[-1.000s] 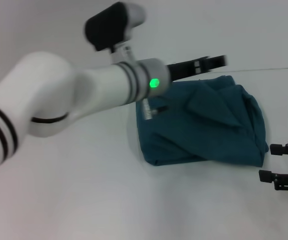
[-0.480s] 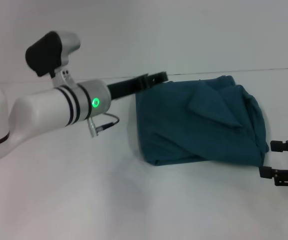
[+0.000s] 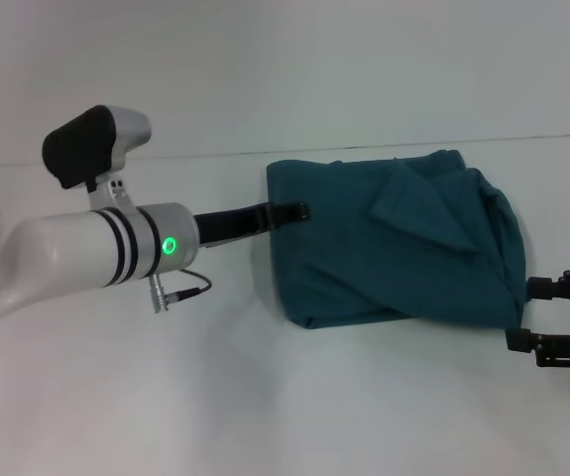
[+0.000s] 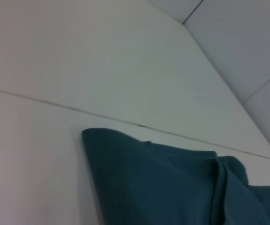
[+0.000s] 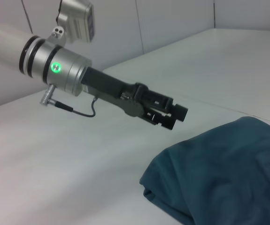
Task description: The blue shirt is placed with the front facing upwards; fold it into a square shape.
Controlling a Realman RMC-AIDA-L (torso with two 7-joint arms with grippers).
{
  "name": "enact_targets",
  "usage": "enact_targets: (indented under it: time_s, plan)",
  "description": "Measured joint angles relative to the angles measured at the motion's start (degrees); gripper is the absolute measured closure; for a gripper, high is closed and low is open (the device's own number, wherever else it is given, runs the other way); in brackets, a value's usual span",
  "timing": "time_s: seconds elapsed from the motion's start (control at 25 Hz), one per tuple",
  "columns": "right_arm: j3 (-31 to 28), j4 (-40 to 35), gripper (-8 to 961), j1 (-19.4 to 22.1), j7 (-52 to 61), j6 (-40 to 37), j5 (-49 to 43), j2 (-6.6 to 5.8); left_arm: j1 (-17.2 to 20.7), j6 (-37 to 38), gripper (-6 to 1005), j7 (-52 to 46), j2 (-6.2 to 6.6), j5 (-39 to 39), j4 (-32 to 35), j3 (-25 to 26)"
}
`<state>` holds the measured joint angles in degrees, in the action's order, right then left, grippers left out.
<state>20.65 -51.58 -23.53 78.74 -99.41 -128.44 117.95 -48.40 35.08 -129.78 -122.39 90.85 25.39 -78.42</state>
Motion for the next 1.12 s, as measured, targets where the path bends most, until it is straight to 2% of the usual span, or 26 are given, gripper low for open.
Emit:
enact_targets:
  time_s: [0.4, 0.68, 1.12]
  plan:
    - [0.0, 0.1, 57, 0.0, 0.1, 0.1, 0.0, 0.28, 0.7, 1.1, 204, -0.6, 0.34, 1.0, -0.6, 0.6]
    - [0.0, 0.0, 57, 0.0, 0.5, 0.1, 0.0, 0.27, -1.1, 1.2, 218, -1.4, 0.52, 1.1, -4.4, 0.1]
    - [0.0, 0.0, 57, -0.7, 0.5, -0.3, -0.2, 0.26, -4.4, -0.8, 242, -2.1, -1.09, 1.1, -8.5, 0.0]
